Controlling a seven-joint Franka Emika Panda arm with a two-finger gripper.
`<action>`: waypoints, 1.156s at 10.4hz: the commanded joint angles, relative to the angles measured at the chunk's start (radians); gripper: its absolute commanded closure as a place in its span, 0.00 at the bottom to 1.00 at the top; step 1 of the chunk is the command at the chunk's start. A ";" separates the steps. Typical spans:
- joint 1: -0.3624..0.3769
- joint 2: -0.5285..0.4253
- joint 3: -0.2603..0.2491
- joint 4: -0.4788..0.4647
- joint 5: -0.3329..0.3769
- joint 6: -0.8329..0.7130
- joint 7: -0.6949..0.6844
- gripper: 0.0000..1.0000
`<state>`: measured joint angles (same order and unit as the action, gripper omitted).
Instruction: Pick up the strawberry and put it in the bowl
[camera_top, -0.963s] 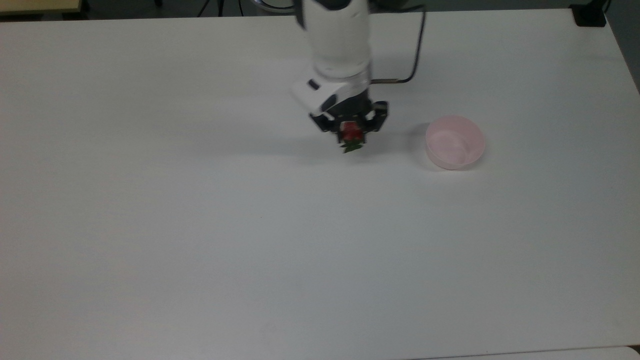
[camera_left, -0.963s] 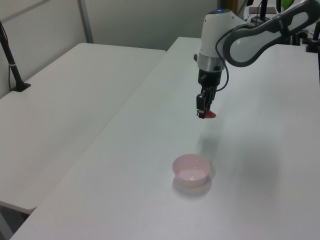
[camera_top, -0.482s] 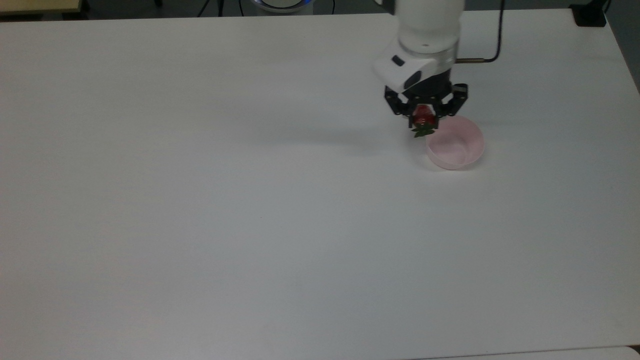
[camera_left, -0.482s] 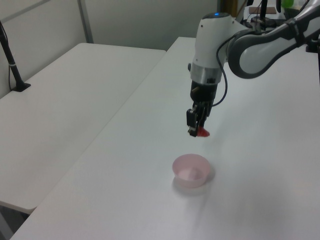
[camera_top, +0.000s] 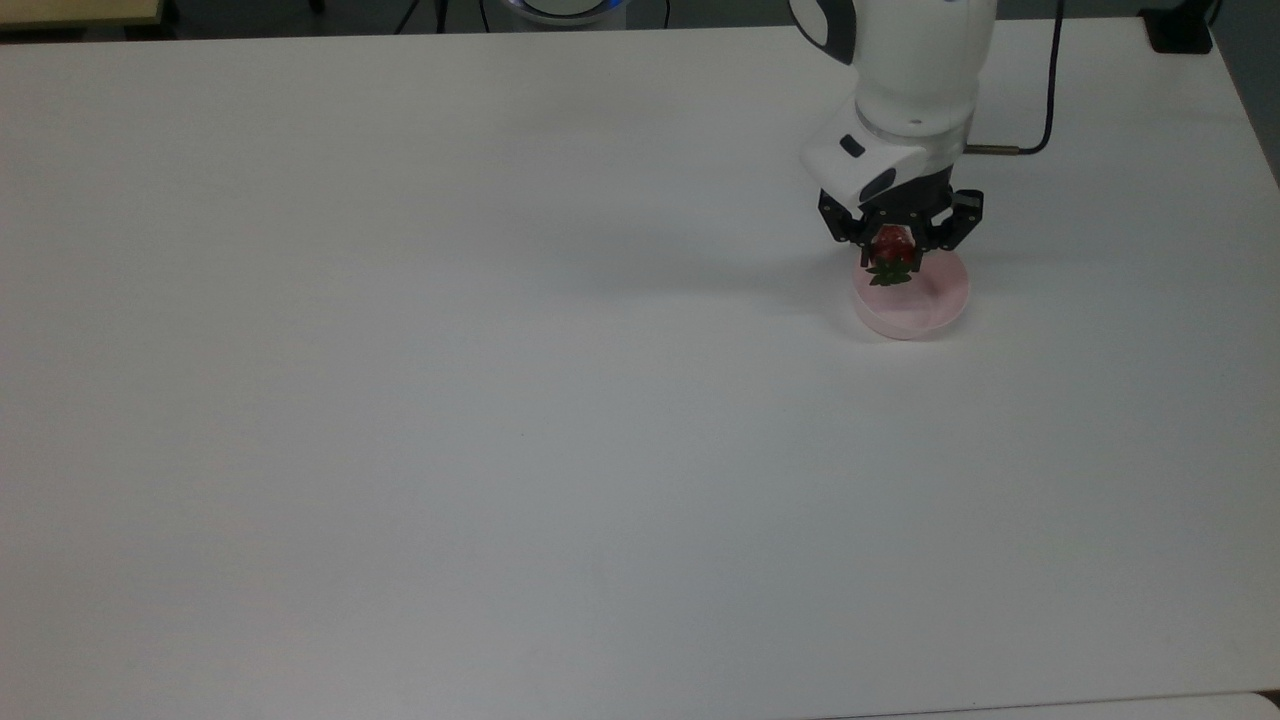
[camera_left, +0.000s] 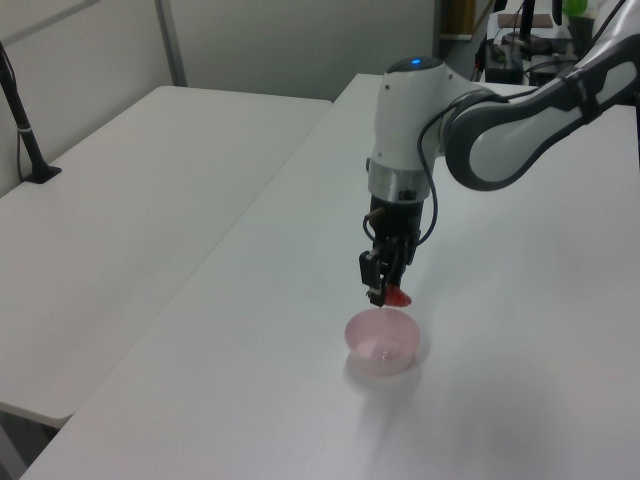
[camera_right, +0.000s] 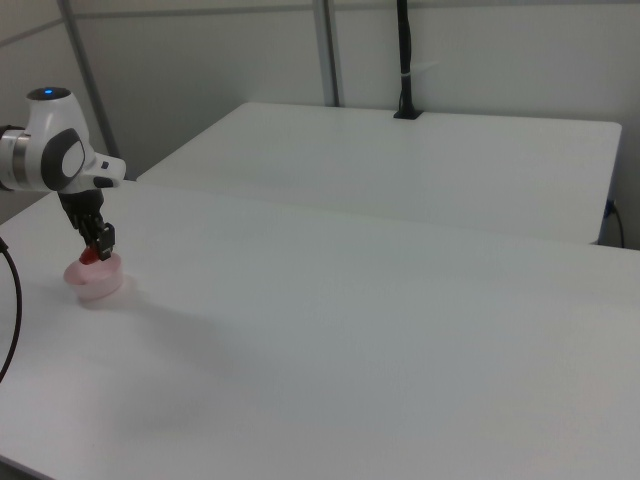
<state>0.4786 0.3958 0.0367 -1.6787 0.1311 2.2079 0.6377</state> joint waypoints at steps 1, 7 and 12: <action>0.035 0.055 -0.009 0.063 -0.001 -0.011 0.057 0.40; 0.005 -0.079 -0.011 0.076 -0.007 -0.119 0.048 0.00; -0.182 -0.346 -0.023 0.071 -0.059 -0.503 0.011 0.00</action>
<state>0.3640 0.1573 0.0227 -1.5624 0.1279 1.7969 0.6690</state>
